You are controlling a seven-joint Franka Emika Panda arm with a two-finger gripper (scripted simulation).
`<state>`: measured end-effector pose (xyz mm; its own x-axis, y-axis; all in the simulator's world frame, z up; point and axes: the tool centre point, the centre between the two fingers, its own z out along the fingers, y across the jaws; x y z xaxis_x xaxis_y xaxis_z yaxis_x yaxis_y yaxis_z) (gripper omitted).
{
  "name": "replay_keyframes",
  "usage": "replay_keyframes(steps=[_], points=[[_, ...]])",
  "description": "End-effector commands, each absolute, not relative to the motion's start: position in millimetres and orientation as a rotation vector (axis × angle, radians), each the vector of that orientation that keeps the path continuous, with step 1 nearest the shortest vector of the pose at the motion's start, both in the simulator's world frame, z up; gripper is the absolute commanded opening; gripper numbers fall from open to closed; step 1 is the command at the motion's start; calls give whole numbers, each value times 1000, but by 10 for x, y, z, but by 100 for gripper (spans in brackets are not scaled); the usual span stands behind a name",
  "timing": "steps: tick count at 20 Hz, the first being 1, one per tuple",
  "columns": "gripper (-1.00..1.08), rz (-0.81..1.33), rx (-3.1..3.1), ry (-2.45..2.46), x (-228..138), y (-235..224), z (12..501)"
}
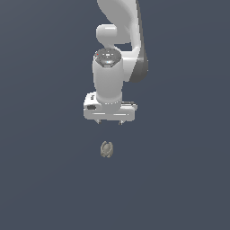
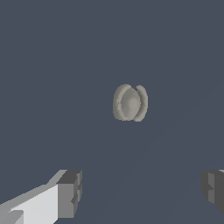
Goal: Pick up the object and move it to a goal position.
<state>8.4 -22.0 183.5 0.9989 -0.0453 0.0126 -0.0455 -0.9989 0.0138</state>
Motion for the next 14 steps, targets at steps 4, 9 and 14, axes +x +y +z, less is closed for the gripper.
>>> replay_keyframes(steps=[4,9,14], points=[[100,21,3134,-56,84,-142,1840],[100,25,3158,1,71,144,1864],[100,24,3158,-4,85,131,1850]])
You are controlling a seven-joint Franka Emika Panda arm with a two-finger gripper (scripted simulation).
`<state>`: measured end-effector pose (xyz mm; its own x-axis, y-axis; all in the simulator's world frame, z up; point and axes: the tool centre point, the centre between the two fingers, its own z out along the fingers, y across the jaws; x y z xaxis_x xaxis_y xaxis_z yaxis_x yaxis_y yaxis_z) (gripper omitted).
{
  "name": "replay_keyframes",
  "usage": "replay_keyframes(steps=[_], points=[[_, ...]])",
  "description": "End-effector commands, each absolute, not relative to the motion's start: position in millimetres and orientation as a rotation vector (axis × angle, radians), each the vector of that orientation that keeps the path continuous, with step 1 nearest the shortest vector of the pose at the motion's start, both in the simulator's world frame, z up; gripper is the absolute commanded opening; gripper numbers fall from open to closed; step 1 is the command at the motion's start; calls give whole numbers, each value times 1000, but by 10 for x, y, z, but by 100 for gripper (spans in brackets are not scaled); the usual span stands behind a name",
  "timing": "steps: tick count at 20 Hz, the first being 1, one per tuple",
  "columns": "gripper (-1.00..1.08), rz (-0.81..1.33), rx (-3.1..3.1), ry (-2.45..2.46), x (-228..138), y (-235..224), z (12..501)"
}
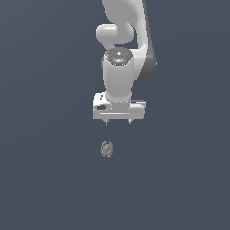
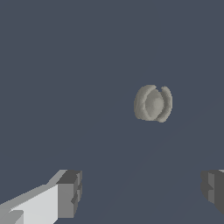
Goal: Pick up the object and move it to a goal position.
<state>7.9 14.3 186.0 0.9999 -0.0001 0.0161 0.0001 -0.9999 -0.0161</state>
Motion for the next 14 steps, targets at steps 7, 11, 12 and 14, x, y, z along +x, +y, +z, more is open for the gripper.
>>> replay_keyframes(steps=[7,11,12,14], points=[[100,-20,-3127,42,222,43,1697],[100,-15,-3128,82,353,-55,1529],[100,-14,-3129,94,391,-86,1476],[100,-11,-3130,120,469,-153,1359]])
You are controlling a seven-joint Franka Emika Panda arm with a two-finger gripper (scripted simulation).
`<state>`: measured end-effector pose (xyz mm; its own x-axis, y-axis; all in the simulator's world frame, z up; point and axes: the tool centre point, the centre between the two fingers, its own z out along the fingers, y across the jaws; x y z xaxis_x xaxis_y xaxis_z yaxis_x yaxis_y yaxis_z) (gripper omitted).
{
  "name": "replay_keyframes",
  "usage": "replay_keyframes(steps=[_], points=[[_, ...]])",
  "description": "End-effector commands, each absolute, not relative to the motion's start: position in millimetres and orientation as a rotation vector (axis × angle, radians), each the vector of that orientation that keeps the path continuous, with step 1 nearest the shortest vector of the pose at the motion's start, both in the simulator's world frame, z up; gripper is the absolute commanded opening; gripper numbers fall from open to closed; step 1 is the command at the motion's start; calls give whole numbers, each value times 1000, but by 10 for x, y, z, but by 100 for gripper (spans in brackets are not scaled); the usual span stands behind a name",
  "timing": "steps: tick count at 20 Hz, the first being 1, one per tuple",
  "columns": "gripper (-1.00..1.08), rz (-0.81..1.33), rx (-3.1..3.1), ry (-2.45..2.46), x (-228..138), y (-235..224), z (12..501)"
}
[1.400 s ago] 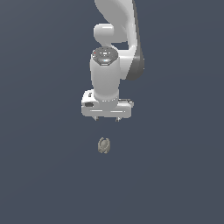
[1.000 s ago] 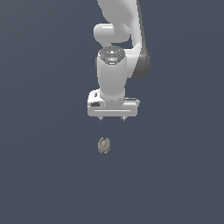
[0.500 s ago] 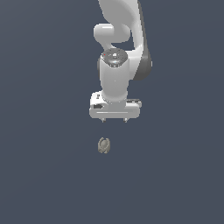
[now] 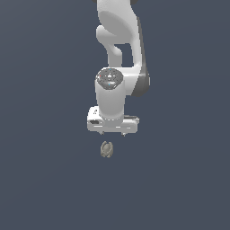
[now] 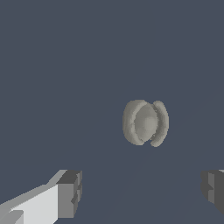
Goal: Pick up the object and move it to a goal position.
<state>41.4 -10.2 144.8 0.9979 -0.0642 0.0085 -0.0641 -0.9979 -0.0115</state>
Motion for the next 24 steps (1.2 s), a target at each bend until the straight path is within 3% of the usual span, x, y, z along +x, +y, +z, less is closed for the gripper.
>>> replay_keyframes(steps=[1,24], points=[[100,-9,-3130,132,505,-185,1302],[100,1,-3134,211,702,-406,656]])
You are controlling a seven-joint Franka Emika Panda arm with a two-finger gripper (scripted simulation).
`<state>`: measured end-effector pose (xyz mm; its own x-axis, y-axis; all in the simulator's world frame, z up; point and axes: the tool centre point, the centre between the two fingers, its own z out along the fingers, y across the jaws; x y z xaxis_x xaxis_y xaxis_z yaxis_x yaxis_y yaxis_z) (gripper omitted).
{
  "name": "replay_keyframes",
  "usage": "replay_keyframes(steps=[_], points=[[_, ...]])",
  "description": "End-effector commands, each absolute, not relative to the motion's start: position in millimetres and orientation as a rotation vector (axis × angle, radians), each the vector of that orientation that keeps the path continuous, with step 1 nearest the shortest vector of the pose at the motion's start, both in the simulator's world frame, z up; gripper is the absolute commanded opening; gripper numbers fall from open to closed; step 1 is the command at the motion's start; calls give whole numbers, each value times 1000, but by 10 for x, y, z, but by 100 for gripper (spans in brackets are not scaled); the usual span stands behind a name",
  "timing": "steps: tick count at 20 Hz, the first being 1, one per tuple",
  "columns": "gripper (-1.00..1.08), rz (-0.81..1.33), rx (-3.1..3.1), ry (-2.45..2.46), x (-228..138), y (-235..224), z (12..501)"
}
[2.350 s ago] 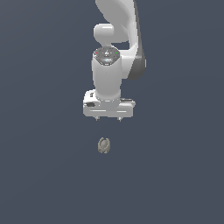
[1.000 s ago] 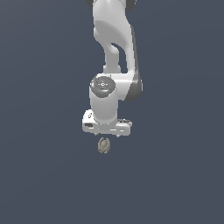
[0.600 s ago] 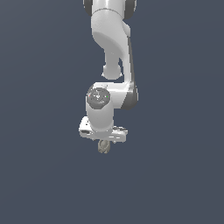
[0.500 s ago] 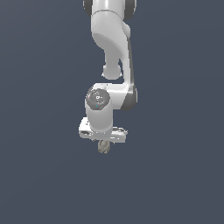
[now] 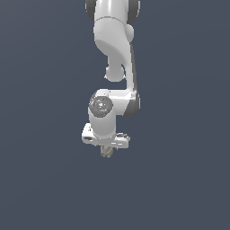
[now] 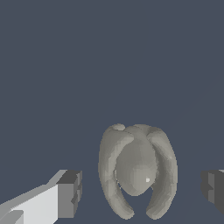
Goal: Pick up the object and move it to a goal position.
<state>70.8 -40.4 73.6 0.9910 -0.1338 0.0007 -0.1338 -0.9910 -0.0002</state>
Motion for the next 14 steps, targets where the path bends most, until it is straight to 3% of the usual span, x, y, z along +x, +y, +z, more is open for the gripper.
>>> replay_keyframes(steps=[1,10,11,14], points=[[100,1,-3134,211,700,-406,593],[100,0,-3134,212,714,-409,396],[-100,0,-3134,212,714,-409,396],[-100,0,-3134,212,714,-409,396]])
